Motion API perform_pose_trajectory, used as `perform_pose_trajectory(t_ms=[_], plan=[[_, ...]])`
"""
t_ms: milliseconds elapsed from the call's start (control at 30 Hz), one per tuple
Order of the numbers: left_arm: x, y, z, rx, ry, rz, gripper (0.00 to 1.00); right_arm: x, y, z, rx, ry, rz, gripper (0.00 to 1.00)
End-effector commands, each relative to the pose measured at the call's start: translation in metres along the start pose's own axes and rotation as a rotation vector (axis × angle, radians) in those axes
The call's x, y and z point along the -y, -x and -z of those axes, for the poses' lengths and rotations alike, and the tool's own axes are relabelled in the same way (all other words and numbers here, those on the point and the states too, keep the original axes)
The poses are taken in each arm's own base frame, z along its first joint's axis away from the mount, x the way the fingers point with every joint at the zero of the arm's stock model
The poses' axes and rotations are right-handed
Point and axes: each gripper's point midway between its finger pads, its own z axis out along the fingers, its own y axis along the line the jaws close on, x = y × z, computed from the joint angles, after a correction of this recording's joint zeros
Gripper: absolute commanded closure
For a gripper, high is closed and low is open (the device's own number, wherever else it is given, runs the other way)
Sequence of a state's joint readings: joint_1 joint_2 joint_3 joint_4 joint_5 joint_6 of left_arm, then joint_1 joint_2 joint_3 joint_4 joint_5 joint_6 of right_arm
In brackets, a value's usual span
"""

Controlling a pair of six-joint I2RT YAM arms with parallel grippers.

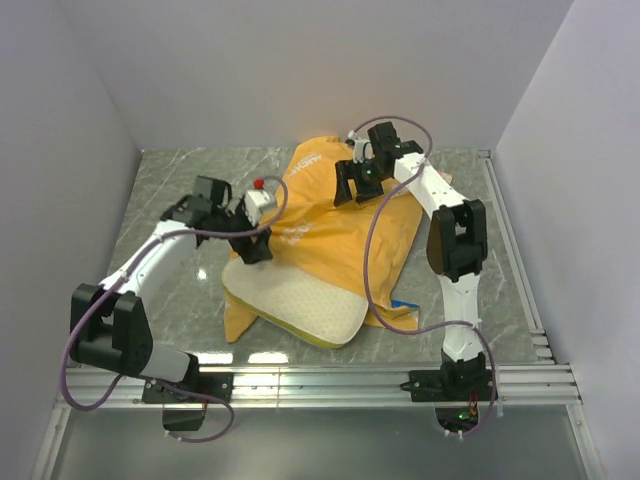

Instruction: Put the pillow into the pillowcase

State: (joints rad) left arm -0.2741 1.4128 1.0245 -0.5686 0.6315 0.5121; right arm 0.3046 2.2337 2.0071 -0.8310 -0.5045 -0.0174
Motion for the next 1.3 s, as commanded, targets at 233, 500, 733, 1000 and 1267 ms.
perform_pose_trajectory(t_ms=[233, 500, 733, 1000, 1267], plan=[[0.086, 0.046, 0.05, 0.143, -0.154, -0.199, 0.08, -0.08, -0.011, 0.149, 0.237, 0.091, 0.161, 0.07], [0.131, 0.035, -0.014, 0.136, 0.041, -0.35, 0.07, -0.042, -0.161, 0.13, -0.12, -0.022, 0.028, 0.09], [0.192, 0.036, -0.072, 0.087, -0.059, -0.541, 0.01, -0.007, -0.238, 0.11, -0.322, -0.113, 0.021, 0.05], [0.198, 0.011, -0.121, -0.025, -0.085, -0.669, 0.02, 0.005, -0.27, 0.095, -0.48, -0.071, 0.01, 0.04], [0.134, 0.033, -0.111, 0.009, -0.041, -0.262, 1.0, 0.002, -0.269, 0.077, -0.47, 0.021, 0.033, 0.05]])
